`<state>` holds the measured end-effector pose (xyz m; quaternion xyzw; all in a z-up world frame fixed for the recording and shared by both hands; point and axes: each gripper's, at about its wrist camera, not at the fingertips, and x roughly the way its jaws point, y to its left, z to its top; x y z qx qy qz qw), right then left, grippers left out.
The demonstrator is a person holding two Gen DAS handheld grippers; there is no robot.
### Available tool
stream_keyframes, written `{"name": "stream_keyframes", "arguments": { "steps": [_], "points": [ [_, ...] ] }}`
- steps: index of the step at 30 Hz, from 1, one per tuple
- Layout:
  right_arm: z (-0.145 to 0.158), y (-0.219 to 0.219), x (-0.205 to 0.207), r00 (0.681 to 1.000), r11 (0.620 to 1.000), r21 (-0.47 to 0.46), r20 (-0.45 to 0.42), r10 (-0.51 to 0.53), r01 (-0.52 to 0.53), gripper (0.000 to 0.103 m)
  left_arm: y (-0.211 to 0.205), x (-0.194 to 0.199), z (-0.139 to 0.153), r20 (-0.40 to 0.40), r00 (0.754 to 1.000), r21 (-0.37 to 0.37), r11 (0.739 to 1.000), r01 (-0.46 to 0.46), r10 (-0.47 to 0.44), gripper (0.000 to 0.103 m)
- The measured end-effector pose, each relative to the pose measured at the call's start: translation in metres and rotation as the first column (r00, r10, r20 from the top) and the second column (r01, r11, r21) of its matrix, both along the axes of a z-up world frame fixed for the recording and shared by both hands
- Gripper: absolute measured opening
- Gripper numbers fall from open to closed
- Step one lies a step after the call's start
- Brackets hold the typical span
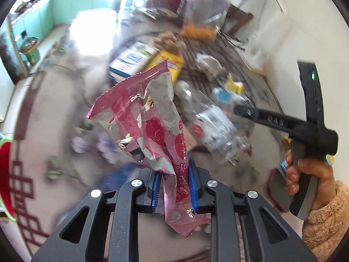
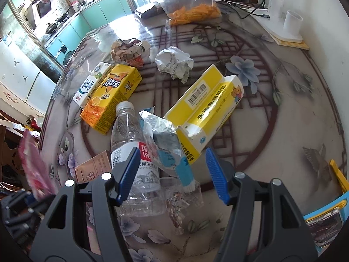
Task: Collect trash
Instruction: 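Carry the pink bag and clear wrapper over the red bin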
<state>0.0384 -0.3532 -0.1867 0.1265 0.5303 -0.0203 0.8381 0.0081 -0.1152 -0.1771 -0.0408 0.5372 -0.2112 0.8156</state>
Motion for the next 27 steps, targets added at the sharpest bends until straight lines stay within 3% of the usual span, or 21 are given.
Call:
{"name": "stream_keyframes", "arguments": {
  "steps": [13, 15, 17, 27],
  "points": [
    [0.001, 0.017, 0.001, 1.0, 1.0, 0.011, 0.005, 0.006, -0.006, 0.06, 0.049, 0.003, 0.02, 0.049, 0.994, -0.017, 0.996, -0.093, 0.094, 0.021],
    [0.0, 0.02, 0.002, 1.0, 1.0, 0.007, 0.003, 0.01, -0.01, 0.052, 0.054, 0.0, 0.02, 0.05, 0.995, -0.016, 0.996, -0.089, 0.089, 0.021],
    [-0.001, 0.024, 0.002, 1.0, 1.0, 0.006, 0.003, 0.018, -0.018, 0.017, 0.059, -0.002, 0.021, 0.049, 0.995, -0.022, 0.996, -0.087, 0.088, 0.021],
    [0.037, 0.056, -0.005, 0.994, 0.999, -0.015, 0.106, 0.035, -0.034, 0.013, 0.093, -0.005, 0.025, 0.073, 0.991, -0.023, 0.994, -0.11, 0.111, 0.022]
  ]
}}
